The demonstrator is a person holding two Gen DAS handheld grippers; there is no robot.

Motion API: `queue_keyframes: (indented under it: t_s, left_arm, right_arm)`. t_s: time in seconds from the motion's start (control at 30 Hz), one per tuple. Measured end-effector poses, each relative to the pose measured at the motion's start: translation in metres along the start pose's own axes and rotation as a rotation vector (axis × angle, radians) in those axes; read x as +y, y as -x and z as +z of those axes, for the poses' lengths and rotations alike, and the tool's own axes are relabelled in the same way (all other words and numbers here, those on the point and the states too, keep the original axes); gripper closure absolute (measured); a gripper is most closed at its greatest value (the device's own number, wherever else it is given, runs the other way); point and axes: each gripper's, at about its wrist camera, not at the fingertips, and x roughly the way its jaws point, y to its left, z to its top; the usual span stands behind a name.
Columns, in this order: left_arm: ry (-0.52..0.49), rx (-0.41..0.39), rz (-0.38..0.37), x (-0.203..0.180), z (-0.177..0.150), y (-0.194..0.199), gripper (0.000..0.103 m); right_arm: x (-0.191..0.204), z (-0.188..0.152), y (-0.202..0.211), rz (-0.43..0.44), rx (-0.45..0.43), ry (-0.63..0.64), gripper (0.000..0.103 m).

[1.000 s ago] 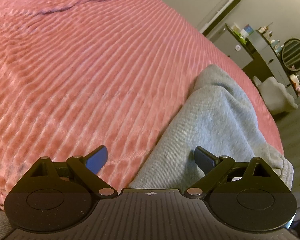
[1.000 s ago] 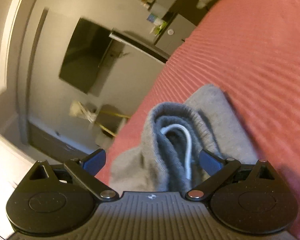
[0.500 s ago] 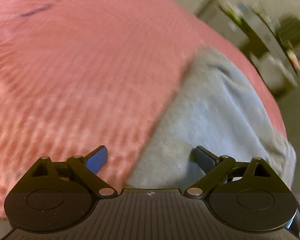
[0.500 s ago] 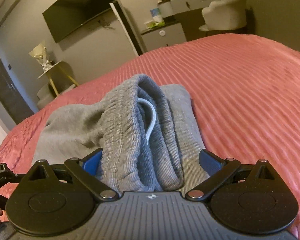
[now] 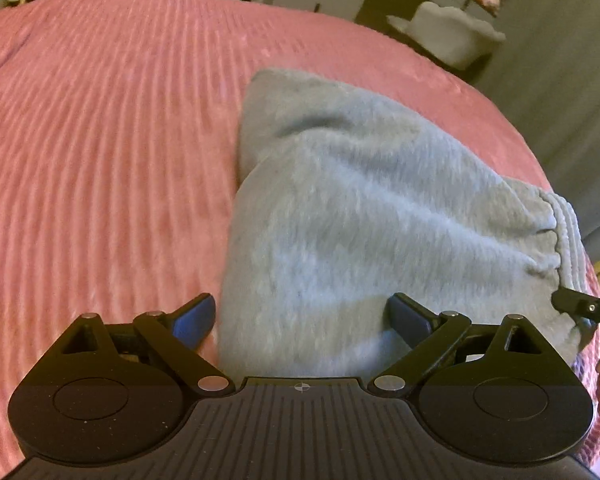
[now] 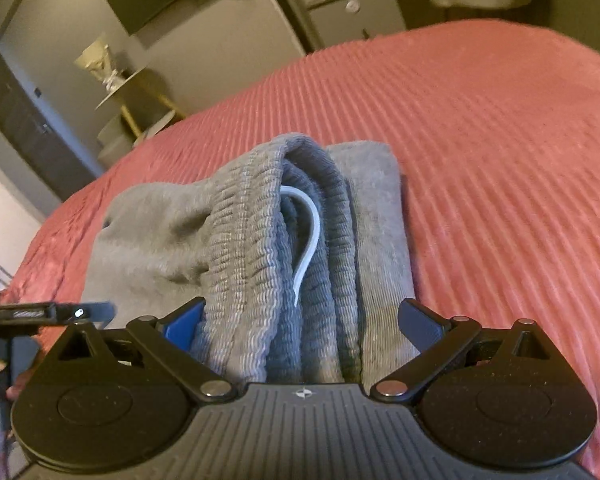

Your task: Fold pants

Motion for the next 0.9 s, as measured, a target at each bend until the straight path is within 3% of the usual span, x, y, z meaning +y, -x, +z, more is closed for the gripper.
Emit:
queue_keyframes:
  t_s: [0.23,0.43,0.6,0.7,0.73,0.77,0.83,0.87,0.9]
  left_arm:
    - [-0.06,0.023,-0.037,-0.007,0.005,-0.017,0.001]
    - [-0.07,0.062,-0.104,-0.002,0.012,-0.03,0.0]
    - [-0.069,0.11,-0.169,-0.002,0.026,-0.048,0.0]
    - [-0.044,0.104,-0.178,-0.003,0.03,-0.052,0.0]
    - [-0.067,0.095,-0.167,-0.008,0.029,-0.051,0.001]
    - [-0.092,0.082,-0.165,-0.012,0.027,-0.048,0.013]
    - [-0.115,0.066,-0.175,-0.019,0.026,-0.044,0.024]
    - [-0.12,0.062,-0.171,-0.021,0.026,-0.041,0.033]
    - [-0.112,0.057,-0.168,-0.021,0.028,-0.038,0.041]
  right_arm:
    - [-0.01,0.01,-0.007,0.069,0.048,0.021,0.004]
    - [-0.041,0.005,-0.027,0.212,0.066,-0.107,0.003]
    - [-0.051,0.01,-0.04,0.252,0.071,-0.237,0.003]
    - [-0.047,0.017,-0.049,0.252,0.11,-0.215,0.003]
    - [-0.044,0.019,-0.051,0.24,0.117,-0.197,0.003]
    - [-0.04,0.019,-0.053,0.226,0.114,-0.194,0.003]
    - [-0.024,0.018,-0.052,0.165,0.097,-0.154,0.015]
    - [-0.015,0.017,-0.049,0.139,0.084,-0.109,0.035]
    - [-0.005,0.017,-0.045,0.11,0.067,-0.068,0.043]
